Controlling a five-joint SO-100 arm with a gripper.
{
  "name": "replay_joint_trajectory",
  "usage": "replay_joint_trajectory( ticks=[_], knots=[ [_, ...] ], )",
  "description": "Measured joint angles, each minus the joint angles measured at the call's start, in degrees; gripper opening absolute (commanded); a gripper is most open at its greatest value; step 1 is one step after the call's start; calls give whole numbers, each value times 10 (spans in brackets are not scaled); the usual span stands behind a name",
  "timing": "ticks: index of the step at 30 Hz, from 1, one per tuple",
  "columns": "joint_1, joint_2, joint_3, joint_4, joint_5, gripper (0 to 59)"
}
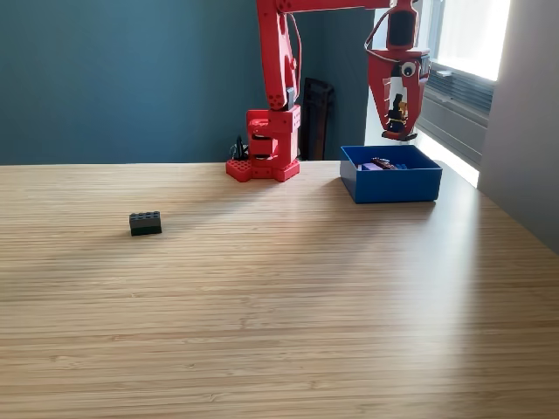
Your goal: Grasp a lego block and put it in the bin.
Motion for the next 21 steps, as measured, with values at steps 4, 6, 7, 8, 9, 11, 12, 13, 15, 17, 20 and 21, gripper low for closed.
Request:
replay_joint_trajectory(
  ticks=[4, 6, 7, 8, 9, 11, 12, 13, 15, 17, 20, 21],
  knots=[
    [0, 0, 10, -16, -2, 1],
    [0, 0, 13, -19, -8, 42],
    [0, 0, 14, -19, -11, 85],
    [0, 0, 14, -20, -12, 139],
    [0, 0, 14, -20, -15, 190],
    [0, 0, 14, -20, -18, 241],
    [0, 0, 14, -20, -21, 247],
    [0, 0, 14, -20, -22, 249],
    [0, 0, 14, -20, -25, 252],
    [0, 0, 14, -20, -25, 252],
    [1, 0, 14, -20, -25, 245],
    [2, 0, 14, -20, -25, 241]
  ],
)
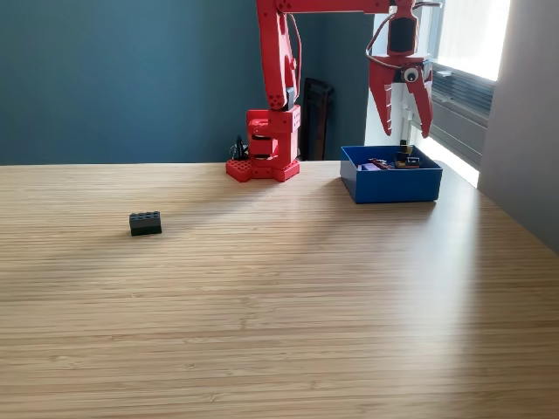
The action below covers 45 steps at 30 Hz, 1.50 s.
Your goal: Grasp a lego block and put it in the bin.
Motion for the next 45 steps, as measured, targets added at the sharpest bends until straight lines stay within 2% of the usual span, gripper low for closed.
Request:
replay_joint_trajectory(
  ticks=[6, 12, 15, 23, 29, 36, 45],
  knots=[
    [59, 0, -12, 0, -3, 219],
    [204, 0, -25, 14, -69, 203],
    [272, 0, -25, 15, -141, 203],
    [570, -1, -25, 15, -314, 198],
    [720, -1, -25, 15, -409, 192],
    [815, -1, -25, 15, -457, 187],
    [870, -1, -13, 15, -483, 186]
  ],
)
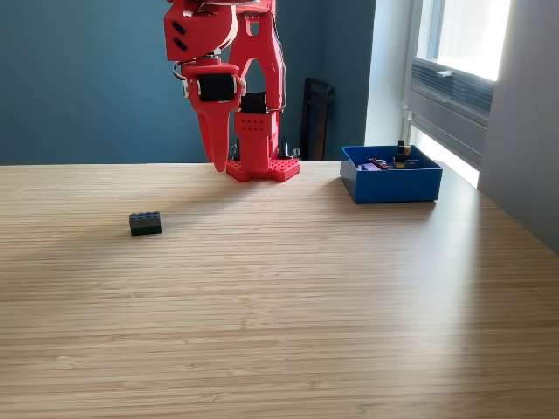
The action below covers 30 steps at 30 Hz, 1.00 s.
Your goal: Grasp a lego block and put it in the bin.
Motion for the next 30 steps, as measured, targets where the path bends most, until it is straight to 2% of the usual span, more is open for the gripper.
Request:
replay_joint_trajectory(
  ticks=[11, 30],
  knots=[
    [26, 0, 19, -15, -11, 184],
    [68, 0, 97, -115, -11, 184]
  ],
)
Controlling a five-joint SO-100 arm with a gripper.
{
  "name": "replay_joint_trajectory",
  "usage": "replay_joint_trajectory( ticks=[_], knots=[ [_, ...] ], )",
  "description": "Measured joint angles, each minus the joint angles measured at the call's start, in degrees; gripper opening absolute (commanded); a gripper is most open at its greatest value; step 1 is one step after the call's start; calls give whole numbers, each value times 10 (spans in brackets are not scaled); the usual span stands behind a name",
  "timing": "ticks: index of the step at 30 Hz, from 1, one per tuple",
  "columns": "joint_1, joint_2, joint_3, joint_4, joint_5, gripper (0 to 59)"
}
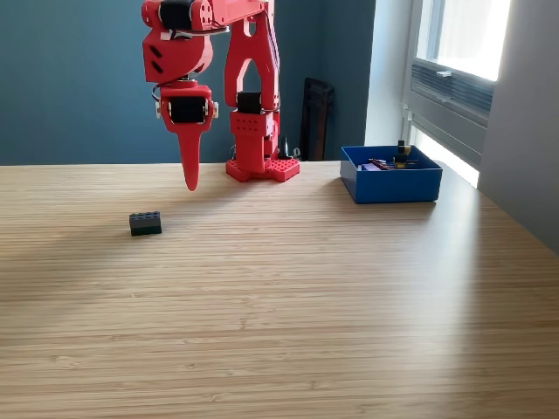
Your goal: Grasp a lego block and put it in the bin.
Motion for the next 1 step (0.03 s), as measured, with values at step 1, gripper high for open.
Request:
replay_joint_trajectory(
  ticks=[1],
  knots=[
    [0, 0, 3, -4, 0, 184]
  ],
)
